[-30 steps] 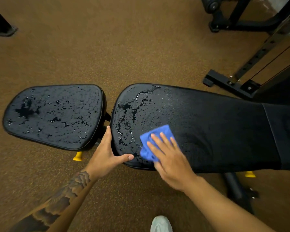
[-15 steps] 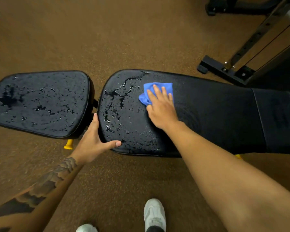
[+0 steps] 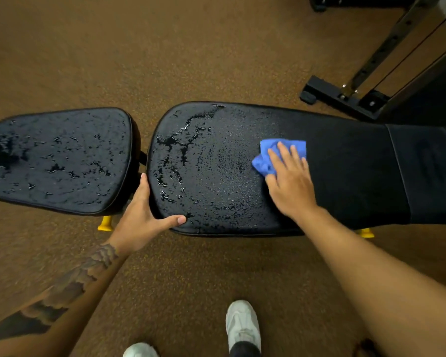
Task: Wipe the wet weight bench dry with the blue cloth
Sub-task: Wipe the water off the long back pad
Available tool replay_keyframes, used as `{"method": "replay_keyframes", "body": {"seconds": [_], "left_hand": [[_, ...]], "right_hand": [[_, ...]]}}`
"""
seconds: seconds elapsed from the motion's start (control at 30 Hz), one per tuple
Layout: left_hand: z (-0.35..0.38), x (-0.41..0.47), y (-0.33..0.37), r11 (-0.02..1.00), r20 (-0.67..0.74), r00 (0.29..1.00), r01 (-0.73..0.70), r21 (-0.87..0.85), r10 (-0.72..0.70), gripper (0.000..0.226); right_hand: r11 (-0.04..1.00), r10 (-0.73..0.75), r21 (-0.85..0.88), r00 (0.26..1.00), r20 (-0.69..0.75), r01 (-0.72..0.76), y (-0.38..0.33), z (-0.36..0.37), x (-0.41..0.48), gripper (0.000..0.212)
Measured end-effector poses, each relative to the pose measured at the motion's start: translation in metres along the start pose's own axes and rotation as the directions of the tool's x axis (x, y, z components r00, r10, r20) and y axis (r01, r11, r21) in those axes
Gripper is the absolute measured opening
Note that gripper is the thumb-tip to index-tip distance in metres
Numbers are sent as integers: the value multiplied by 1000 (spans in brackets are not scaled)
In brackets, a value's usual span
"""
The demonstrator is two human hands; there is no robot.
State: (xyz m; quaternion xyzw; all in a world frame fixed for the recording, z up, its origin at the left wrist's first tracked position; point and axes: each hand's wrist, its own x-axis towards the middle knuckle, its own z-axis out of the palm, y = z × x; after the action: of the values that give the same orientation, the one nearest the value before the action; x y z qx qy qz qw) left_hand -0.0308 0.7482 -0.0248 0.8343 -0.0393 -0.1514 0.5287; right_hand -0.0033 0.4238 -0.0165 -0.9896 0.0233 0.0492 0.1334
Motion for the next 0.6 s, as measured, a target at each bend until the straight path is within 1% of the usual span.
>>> {"method": "replay_keyframes", "body": {"seconds": [0.03,0.1,0.17,0.23,0.3,0.37,0.43,0.5,0.6], "left_hand": [[1,0,0,1000,-1,1000,-2,-7,2,112],[1,-1,-1,1000,-6,1000,-2,-16,2,110],[1,-1,-3,999,-6,1000,3,-35,-3,108],[1,0,-6,999,-9,1000,9,-39,-9,111],[0,0,-8,999,-15,1000,15,-49,-16,113],[0,0,-10,999,-22,999,26,-43,-27,114],[-1,1,-11,999,-28,999,45,-10,-45,121],[-2,1,-9,999,-28,998,50,4,-50,124],[-3,1,-9,999,-28,999,46,22,-45,125]], "right_hand": [[999,40,-1,999,-21,-40,-8,1,20,58],[997,74,-4,997,-34,-74,-31,4,54,55],[999,39,1,999,-24,-39,-61,9,75,55],[998,-68,0,998,-2,68,-90,16,75,56],[979,-204,11,979,30,204,-109,24,57,58],[940,-340,36,939,60,338,-111,30,24,58],[907,-421,35,903,88,420,-97,31,-10,58],[915,-404,44,909,104,401,-74,27,-29,59],[967,-251,53,966,62,248,-46,18,-16,61]]}}
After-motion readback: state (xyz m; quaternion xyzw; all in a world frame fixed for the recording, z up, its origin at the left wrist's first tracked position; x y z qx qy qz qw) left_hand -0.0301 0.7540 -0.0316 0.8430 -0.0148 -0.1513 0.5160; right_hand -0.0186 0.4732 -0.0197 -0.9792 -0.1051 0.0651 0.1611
